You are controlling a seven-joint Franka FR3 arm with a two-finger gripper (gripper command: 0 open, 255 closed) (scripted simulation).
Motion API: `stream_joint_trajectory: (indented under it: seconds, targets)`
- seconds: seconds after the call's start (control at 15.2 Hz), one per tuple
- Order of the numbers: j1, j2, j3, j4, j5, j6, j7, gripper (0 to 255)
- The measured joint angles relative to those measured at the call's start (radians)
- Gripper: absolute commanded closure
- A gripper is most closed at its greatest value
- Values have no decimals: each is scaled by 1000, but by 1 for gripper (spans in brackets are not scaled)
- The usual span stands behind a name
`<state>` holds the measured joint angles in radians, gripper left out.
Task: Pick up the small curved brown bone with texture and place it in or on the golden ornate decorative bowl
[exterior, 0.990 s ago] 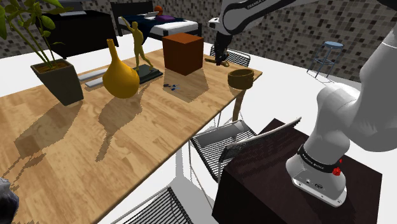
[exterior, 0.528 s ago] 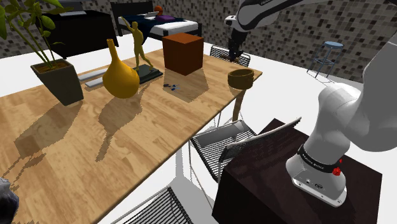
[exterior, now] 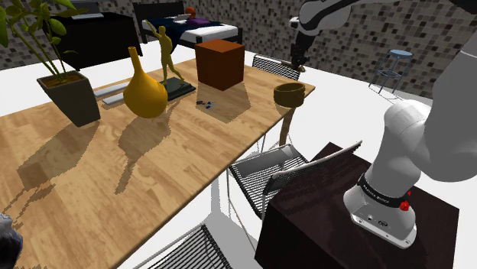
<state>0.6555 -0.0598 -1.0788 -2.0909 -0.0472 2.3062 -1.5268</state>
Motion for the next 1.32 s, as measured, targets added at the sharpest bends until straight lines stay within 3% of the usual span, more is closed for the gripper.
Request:
stream_joint_trajectory:
  seconds: [0.53,1.06,1.32]
  targets:
    - [-9,78,-29,-49,109,83,-102,255]
    - [-45,184,-1,-94,265,171,-210,255]
    - [-53,196,6,-98,284,179,-223,255]
